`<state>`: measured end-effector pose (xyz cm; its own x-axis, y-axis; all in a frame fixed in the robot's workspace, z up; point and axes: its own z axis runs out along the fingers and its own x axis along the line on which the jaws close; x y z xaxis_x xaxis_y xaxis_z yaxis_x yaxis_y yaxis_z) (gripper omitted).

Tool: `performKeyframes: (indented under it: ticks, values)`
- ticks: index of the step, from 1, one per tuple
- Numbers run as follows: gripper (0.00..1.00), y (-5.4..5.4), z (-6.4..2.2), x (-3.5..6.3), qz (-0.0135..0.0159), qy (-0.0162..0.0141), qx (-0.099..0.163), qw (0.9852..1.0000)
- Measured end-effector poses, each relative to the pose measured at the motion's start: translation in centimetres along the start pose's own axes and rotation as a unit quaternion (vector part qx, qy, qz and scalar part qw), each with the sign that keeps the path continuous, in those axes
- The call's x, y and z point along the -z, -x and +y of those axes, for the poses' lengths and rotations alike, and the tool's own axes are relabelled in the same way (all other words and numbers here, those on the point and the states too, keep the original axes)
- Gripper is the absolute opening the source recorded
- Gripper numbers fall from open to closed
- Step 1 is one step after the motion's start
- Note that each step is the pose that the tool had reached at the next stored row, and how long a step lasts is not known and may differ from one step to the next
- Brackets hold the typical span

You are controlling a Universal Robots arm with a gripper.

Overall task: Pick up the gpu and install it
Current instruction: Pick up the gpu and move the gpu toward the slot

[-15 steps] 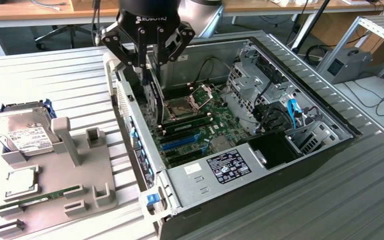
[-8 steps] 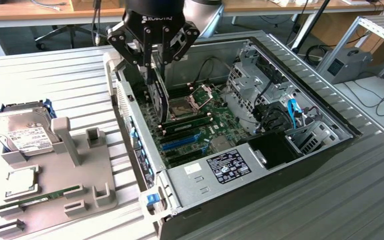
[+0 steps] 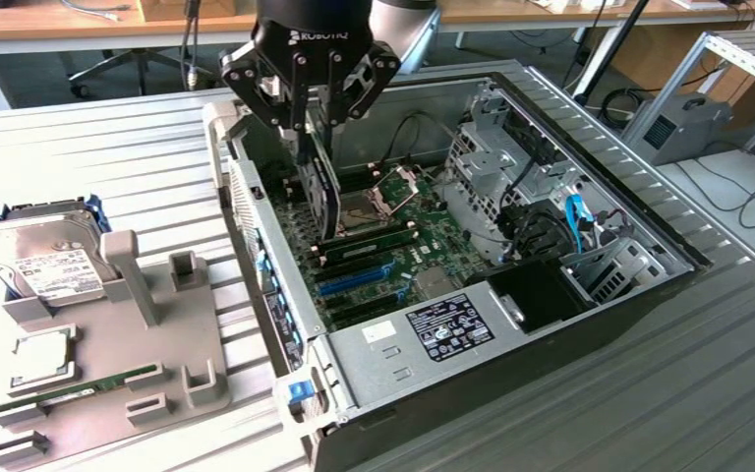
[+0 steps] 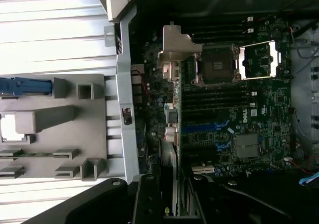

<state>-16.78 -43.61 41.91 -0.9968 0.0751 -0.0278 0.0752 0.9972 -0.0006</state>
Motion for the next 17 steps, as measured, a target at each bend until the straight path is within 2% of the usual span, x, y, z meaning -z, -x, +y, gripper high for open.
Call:
performKeyframes:
  ticks: [17]
  values:
    - [0.26, 1.6, 0.12, -0.04, -0.0001, -0.0009, 0.000, 1.0000]
